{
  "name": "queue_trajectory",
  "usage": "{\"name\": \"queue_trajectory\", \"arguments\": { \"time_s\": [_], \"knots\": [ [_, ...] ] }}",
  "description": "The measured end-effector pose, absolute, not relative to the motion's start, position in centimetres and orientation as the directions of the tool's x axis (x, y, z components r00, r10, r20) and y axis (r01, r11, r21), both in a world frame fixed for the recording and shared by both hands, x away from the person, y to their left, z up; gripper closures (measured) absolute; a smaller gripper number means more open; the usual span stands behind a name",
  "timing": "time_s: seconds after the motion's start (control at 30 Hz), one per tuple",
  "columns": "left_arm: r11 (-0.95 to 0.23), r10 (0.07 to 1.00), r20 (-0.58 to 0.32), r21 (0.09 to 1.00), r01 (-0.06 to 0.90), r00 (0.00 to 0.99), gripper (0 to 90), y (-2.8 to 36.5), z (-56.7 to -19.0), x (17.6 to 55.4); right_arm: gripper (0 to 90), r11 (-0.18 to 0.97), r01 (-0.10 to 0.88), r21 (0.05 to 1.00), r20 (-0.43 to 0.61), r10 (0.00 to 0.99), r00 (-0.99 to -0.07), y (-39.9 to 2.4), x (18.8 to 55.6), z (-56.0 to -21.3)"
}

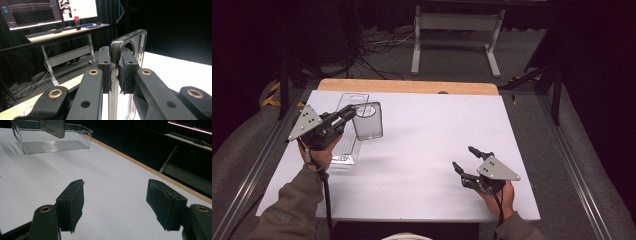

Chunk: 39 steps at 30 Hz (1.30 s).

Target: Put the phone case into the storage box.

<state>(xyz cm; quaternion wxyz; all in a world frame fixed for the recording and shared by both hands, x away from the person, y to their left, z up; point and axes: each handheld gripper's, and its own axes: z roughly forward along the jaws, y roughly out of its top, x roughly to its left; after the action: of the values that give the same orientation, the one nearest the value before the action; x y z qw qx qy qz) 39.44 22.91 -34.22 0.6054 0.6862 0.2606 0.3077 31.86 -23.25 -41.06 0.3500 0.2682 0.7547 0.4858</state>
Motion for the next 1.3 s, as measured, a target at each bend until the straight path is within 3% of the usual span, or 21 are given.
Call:
{"name": "queue_trajectory", "arguments": {
  "time_s": [0.77,1.3],
  "knots": [
    [-0.101,0.771,0.100,0.994,-0.033,0.628,81.6,25.2,-33.6,39.9,31.5,0.388,0.066,0.919,-0.272,0.747,-0.607,-23.2,31.9,-41.2],
    [-0.108,0.803,0.106,0.994,-0.032,0.587,81.6,27.1,-32.8,43.0,29.4,0.394,0.090,0.915,-0.265,0.754,-0.601,-23.3,31.9,-41.8]
  ]
}}
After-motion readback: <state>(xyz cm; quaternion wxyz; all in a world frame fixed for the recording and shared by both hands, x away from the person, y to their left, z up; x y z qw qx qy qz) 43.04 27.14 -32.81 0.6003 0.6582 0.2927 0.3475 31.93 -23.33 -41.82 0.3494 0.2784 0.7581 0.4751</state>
